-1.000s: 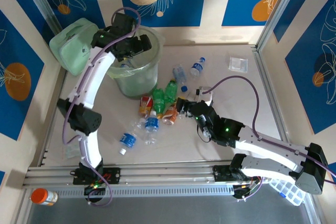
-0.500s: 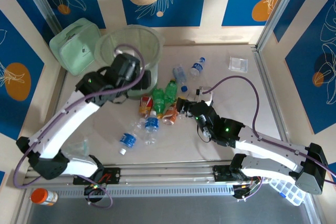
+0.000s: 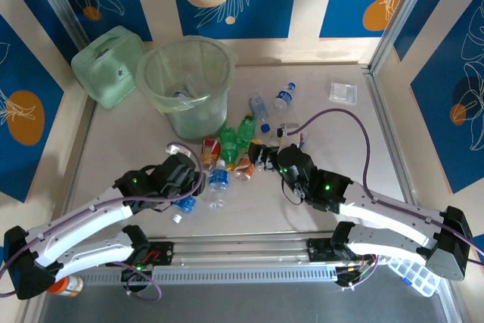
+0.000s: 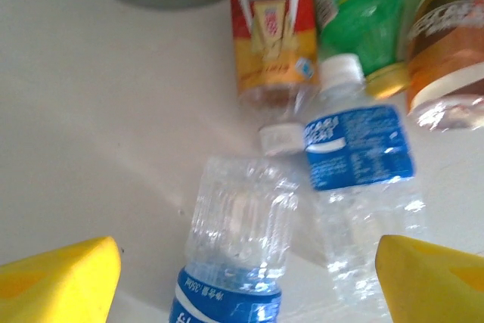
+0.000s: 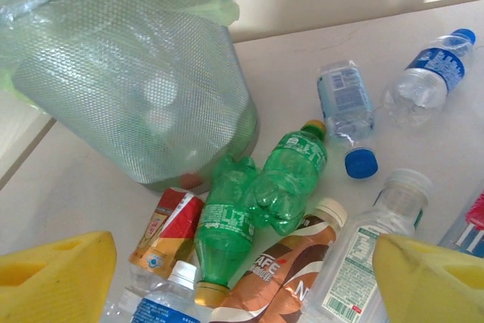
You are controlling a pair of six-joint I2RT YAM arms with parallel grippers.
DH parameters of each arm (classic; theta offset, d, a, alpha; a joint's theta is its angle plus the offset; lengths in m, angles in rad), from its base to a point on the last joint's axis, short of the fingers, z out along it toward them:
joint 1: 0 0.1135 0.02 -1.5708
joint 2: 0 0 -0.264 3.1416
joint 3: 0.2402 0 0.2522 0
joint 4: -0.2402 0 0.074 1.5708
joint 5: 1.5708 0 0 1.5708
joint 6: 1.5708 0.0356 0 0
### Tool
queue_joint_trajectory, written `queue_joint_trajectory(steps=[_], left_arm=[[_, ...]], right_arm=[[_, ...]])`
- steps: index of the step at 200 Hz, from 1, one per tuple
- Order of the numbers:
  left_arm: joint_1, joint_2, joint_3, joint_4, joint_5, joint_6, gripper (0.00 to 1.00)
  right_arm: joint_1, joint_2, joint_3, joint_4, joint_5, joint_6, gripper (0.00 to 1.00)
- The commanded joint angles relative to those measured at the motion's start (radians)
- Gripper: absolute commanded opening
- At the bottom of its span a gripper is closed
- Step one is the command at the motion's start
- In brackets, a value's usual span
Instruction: Put the plastic bottles in the bin
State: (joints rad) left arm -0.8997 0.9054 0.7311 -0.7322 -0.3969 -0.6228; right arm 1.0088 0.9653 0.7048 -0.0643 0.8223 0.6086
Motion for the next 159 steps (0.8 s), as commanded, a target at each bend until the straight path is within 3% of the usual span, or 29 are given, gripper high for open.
queue_joint_trajectory(steps=[1,49,74,159], left_arm=[[-0.005,-0.001,-0.061,0.091,-0.023,-0.078,0.88],[-0.002,-0.002,-0.208,0.162,-0.045,-0.186,0.93],[0.007,0.011,-0.277,0.257,-0.002,-0.194,0.92],[0.036,0.101,-0.361,0.448,0.042,-0.219,0.64]], right_arm=[[0.008,0.003,-0.008,0.041,-0.027,-0.027,0.88],[0.009,-0.002,-0.011,0.046,-0.048,-0.026,0.88],[0.009,0.001,-0.012,0.051,-0.055,-0.026,0.88],[0.011,0.021,-0.006,0.055,-0.071,-0.029,0.88]])
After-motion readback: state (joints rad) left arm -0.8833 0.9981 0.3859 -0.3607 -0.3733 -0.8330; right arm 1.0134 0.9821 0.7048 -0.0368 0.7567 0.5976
